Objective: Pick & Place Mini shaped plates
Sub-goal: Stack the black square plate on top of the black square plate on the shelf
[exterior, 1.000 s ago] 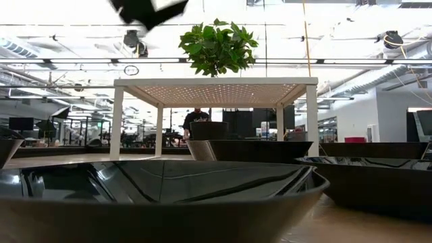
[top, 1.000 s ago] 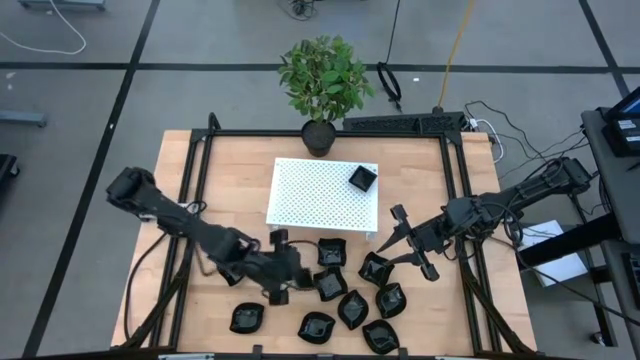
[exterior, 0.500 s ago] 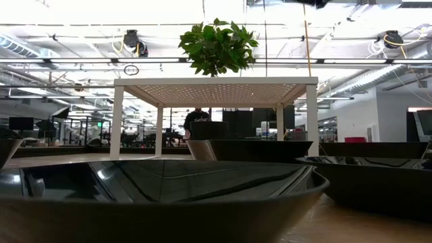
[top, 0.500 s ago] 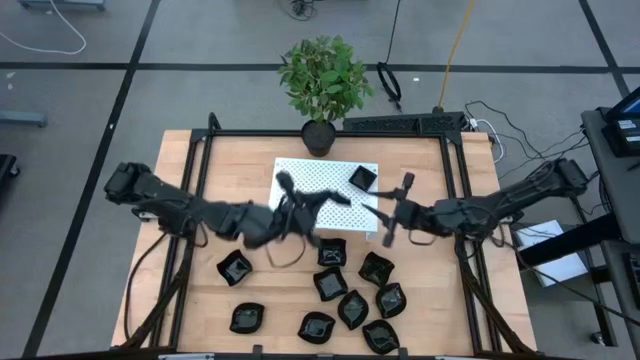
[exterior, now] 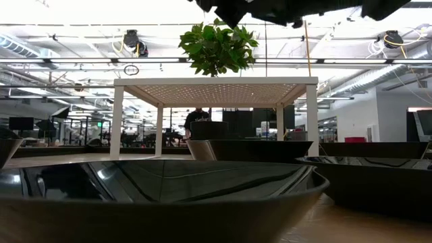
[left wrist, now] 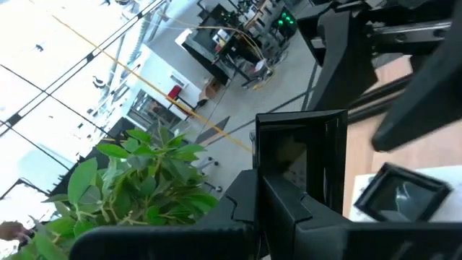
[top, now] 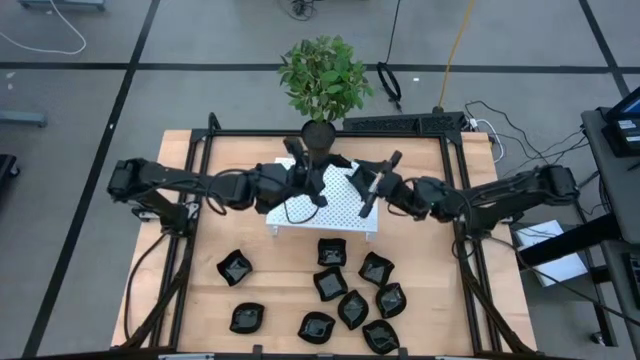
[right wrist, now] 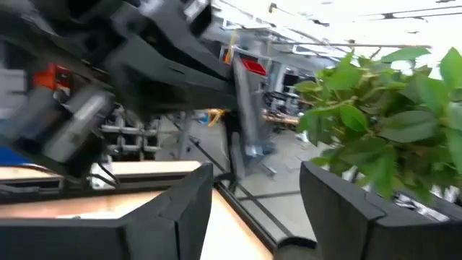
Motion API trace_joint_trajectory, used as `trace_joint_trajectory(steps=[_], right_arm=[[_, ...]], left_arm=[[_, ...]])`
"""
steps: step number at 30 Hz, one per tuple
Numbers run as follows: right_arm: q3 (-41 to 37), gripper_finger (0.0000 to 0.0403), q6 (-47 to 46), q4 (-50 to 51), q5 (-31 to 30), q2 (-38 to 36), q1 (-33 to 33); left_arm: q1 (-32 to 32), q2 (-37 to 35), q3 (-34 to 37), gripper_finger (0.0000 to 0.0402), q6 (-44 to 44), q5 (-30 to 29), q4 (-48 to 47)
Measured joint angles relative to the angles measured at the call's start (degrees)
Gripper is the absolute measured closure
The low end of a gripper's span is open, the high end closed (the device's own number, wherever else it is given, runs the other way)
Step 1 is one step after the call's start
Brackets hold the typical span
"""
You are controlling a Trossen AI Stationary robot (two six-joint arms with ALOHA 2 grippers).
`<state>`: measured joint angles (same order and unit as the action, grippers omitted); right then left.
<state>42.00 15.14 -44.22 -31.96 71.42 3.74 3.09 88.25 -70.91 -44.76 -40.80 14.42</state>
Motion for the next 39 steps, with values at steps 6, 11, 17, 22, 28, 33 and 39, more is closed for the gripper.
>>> trace_joint_trajectory(steps=[6,11,17,22,28,33,39], right_arm=[[0.0,0.0212,-3.9,-4.1,6.7,3.0,-4.3],[0.0,0.0236,-3.9,-4.9,6.7,3.7,-5.5],[0.0,0.0278,-3.4,-5.7,6.7,3.7,-5.6],[0.0,0.0316,-3.4,-5.3,6.7,3.7,-5.6],[0.0,0.0365,-3.0,-5.3,6.7,3.7,-5.5],[0.0,0.0399,-1.7,-5.5,6.7,3.7,-5.5],[0.0,0.0402,-0.9,-6.0,6.5,3.7,-5.6]], left_arm=[[-1.6,0.0,0.0,0.0395,-0.4,4.1,-0.2],[-1.7,0.0,0.0,0.0397,-1.7,4.6,-0.1],[-1.7,0.0,0.0,0.0389,-1.7,4.5,1.1],[-1.7,0.0,0.0,0.0397,-1.6,4.3,2.3],[-1.7,0.0,0.0,0.0382,-1.2,4.3,2.6],[-1.6,0.0,0.0,0.0397,0.3,4.6,2.7],[-1.1,-0.1,0.0,0.0368,2.6,4.8,2.6]])
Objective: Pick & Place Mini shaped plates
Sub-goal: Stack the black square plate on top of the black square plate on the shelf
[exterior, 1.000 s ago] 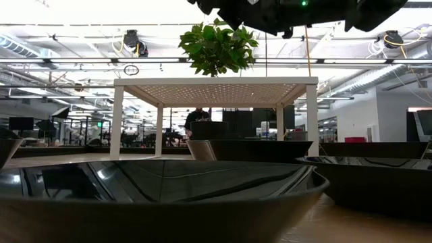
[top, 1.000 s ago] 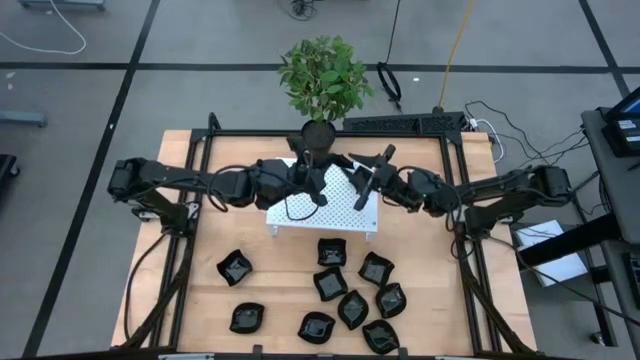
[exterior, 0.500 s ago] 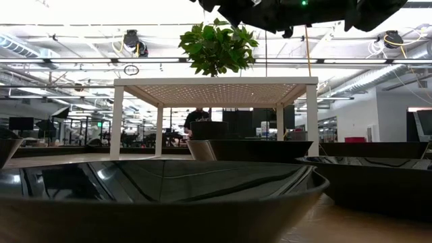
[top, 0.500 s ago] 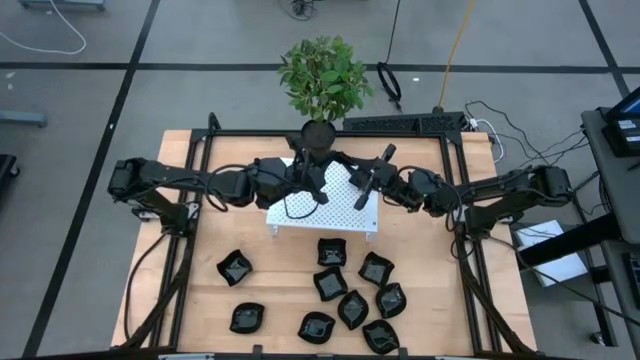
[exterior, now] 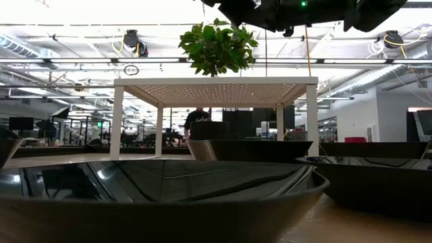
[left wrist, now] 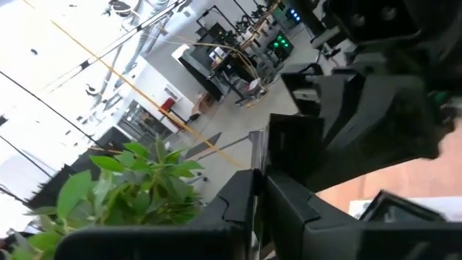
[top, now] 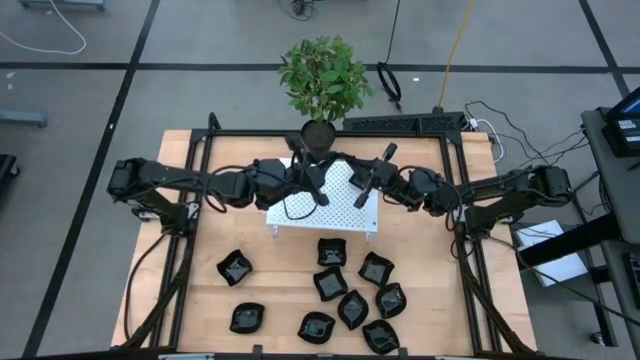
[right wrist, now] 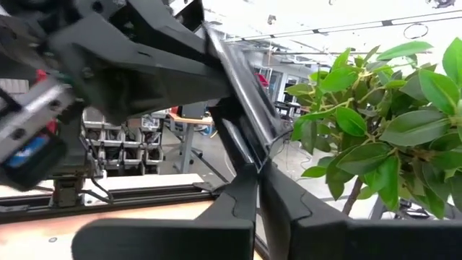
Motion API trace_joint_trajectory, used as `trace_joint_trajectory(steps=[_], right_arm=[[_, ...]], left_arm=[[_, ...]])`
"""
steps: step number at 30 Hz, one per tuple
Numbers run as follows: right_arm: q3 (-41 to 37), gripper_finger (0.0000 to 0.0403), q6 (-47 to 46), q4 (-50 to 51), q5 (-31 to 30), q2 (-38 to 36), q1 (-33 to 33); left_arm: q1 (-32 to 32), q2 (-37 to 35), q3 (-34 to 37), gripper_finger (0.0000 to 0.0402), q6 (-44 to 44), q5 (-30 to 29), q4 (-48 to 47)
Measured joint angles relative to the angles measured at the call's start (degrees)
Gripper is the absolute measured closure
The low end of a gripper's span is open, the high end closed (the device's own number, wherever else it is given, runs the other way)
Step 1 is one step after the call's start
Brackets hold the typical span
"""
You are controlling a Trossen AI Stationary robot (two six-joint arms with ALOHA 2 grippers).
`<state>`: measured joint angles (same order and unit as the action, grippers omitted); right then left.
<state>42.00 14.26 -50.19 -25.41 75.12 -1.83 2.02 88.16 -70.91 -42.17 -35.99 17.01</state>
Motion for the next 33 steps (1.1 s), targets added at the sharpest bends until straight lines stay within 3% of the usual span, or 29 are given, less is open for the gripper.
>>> trace_joint_trajectory(steps=[6,11,17,23,25,30,33], right_arm=[[0.0,0.0403,0.4,0.0,0.2,0.0,0.0],[0.0,0.0403,0.6,0.3,0.4,0.0,0.0],[0.0,0.0403,1.4,1.2,0.5,0.1,0.1],[0.3,0.0403,0.9,5.7,-0.2,-1.1,-0.3],[2.3,0.0403,-0.2,12.1,0.0,-2.6,-1.2],[12.8,0.0403,-3.6,39.8,0.6,-5.3,-4.3],[21.3,0.0403,-6.2,55.9,7.4,-4.9,-7.3]], left_arm=[[1.2,0.0,0.0,0.0328,4.9,1.9,-1.1],[2.1,0.0,0.0,0.0241,12.0,5.8,-4.7],[2.5,-1.5,-2.9,0.0120,24.9,9.5,-18.9],[2.9,-8.0,-3.6,0.0061,31.1,17.3,-31.2],[2.9,-10.9,-3.6,0.0053,32.7,18.4,-34.2],[2.5,-16.2,-3.0,0.0048,36.1,17.9,-43.5],[2.4,-18.6,-0.3,0.0048,37.3,16.8,-44.4]])
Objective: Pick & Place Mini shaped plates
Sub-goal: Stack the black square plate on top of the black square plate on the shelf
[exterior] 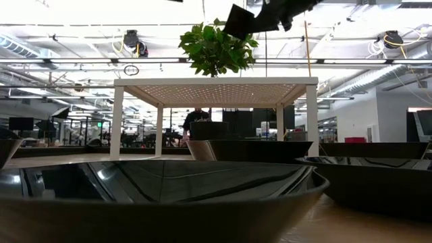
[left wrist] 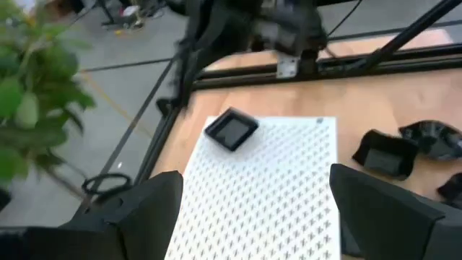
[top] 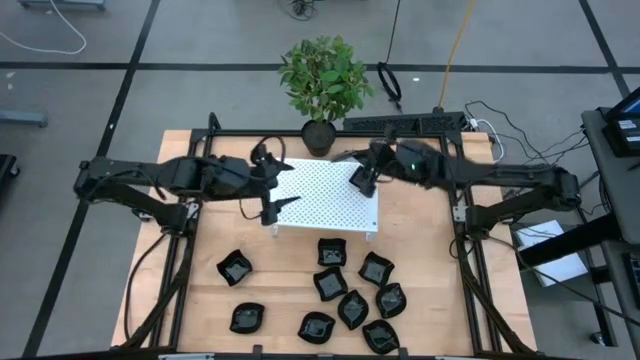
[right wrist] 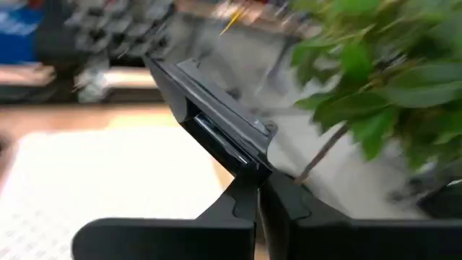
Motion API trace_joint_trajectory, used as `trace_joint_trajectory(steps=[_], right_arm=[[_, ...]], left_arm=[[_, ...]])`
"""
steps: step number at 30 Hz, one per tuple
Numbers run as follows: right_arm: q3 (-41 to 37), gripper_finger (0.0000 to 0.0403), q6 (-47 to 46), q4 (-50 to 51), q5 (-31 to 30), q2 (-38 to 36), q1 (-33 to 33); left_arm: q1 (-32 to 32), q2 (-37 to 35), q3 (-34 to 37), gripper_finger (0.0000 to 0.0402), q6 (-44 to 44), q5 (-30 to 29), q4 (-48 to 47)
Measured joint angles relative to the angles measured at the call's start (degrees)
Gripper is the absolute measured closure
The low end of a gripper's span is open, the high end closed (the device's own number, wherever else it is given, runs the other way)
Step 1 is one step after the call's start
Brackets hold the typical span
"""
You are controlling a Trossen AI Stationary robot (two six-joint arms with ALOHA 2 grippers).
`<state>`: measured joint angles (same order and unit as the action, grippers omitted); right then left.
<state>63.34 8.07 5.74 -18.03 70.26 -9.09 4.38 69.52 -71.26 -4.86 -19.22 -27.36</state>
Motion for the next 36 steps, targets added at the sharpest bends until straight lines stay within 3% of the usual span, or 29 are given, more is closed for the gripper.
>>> trace_joint_trajectory(steps=[6,13,23,36], right_arm=[[15.5,0.0403,-2.9,29.0,15.1,4.7,-8.4],[21.5,0.0403,-2.9,47.1,22.8,10.5,-15.5],[21.4,0.0403,-2.7,53.3,26.1,13.3,-15.7],[21.4,0.0403,-1.2,56.9,25.8,13.4,-15.2]], left_arm=[[-0.8,-2.8,5.8,0.0048,2.6,-3.7,1.7],[-1.6,-2.8,8.8,0.0048,3.5,-4.4,3.9],[-1.7,-2.9,8.9,0.0048,3.7,-4.7,3.7],[-1.7,-2.9,8.9,0.0048,3.7,-4.8,3.6]])
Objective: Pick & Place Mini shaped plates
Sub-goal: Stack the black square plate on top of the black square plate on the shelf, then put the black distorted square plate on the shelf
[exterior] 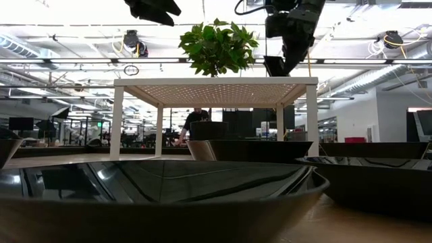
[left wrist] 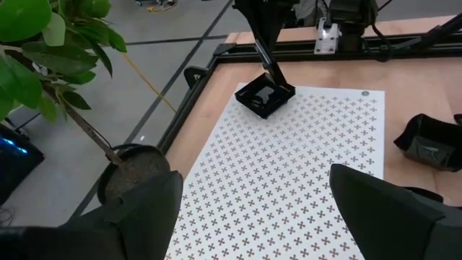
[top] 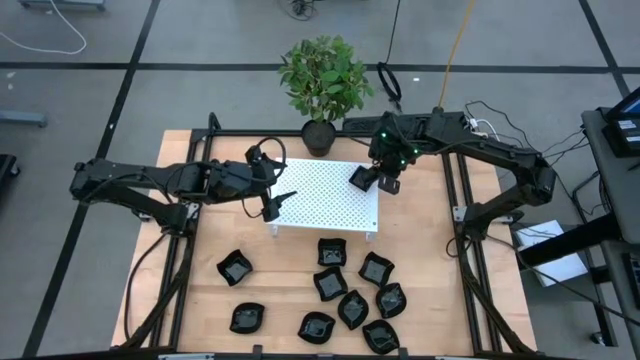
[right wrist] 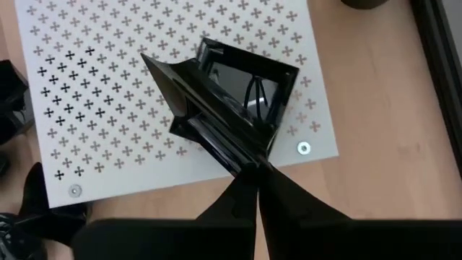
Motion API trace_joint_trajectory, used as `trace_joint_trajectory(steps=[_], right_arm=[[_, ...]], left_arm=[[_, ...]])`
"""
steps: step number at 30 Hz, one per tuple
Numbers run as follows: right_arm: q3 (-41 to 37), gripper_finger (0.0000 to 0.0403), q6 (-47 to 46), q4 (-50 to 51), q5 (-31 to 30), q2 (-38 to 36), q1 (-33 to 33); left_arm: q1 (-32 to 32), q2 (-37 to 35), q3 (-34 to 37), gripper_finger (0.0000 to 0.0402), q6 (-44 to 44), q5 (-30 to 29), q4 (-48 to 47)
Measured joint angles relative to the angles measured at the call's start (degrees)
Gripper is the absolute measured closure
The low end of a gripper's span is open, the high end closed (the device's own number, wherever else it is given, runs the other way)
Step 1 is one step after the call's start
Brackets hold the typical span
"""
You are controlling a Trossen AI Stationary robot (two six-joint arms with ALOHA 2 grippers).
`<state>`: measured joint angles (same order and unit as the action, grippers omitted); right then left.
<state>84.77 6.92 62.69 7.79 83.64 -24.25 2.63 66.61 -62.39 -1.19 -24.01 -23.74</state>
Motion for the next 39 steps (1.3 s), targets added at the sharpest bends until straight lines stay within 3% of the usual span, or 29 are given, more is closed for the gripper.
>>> trace_joint_trajectory(steps=[17,31,39], right_arm=[[-0.8,0.0397,2.8,-1.7,0.0,0.0,0.4],[-1.2,0.0292,6.7,-7.1,-0.2,0.0,1.9],[-1.2,0.0271,7.9,-11.1,-0.5,0.0,1.9]], left_arm=[[0.0,0.0,0.0,0.0048,0.2,0.0,-0.1],[0.0,0.0,0.0,0.0048,0.0,0.0,-0.1],[0.0,0.0,0.0,0.0048,0.0,0.0,-0.2]])
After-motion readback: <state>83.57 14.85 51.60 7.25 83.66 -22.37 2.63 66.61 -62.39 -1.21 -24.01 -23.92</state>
